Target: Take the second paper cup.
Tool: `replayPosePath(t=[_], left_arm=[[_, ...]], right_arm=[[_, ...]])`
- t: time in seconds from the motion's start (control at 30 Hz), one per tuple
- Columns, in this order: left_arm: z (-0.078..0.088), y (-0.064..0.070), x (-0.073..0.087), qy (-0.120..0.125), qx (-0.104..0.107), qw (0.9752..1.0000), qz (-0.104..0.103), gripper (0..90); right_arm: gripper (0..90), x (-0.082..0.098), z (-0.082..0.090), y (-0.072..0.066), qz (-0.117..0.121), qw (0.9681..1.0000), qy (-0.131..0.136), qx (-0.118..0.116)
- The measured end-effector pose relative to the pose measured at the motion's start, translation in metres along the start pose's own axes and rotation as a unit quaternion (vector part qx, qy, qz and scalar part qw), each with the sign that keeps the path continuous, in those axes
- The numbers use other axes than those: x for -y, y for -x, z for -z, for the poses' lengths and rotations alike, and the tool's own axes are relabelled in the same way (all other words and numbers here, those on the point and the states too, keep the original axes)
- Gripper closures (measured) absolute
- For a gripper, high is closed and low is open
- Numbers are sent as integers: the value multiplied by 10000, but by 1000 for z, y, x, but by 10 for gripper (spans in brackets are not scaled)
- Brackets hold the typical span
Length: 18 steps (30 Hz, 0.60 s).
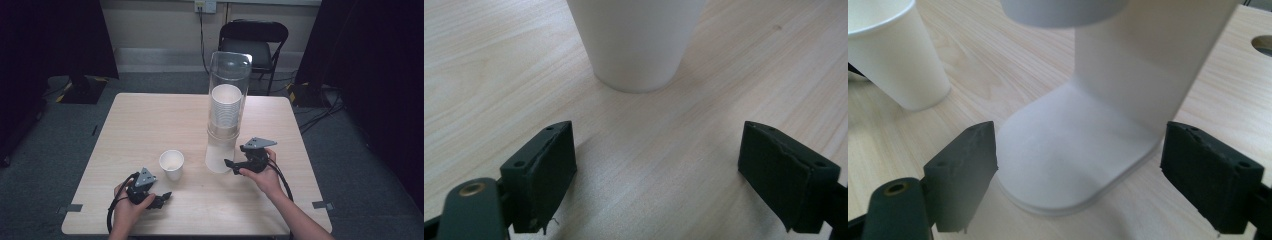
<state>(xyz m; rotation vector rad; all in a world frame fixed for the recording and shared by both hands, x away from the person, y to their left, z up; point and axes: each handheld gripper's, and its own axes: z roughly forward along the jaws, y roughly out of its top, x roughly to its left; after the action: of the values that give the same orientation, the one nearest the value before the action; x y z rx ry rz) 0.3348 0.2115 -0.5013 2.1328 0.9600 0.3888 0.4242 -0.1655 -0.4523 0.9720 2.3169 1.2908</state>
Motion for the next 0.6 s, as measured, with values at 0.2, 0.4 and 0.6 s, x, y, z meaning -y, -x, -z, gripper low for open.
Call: replayPosePath(t=[0.2,0.4,0.6], left_arm=[[-1,2,0,-15,-53,10000,-59,144],[-1,2,0,-12,-55,10000,-62,144],[-1,2,0,-12,-58,10000,-59,144]], right_arm=[[149,-16,-6,-3,-59,9998,185,-50],[164,-27,-13,-5,-23,9992,386,74],[179,-41,-17,-5,-151,9974,710,39]])
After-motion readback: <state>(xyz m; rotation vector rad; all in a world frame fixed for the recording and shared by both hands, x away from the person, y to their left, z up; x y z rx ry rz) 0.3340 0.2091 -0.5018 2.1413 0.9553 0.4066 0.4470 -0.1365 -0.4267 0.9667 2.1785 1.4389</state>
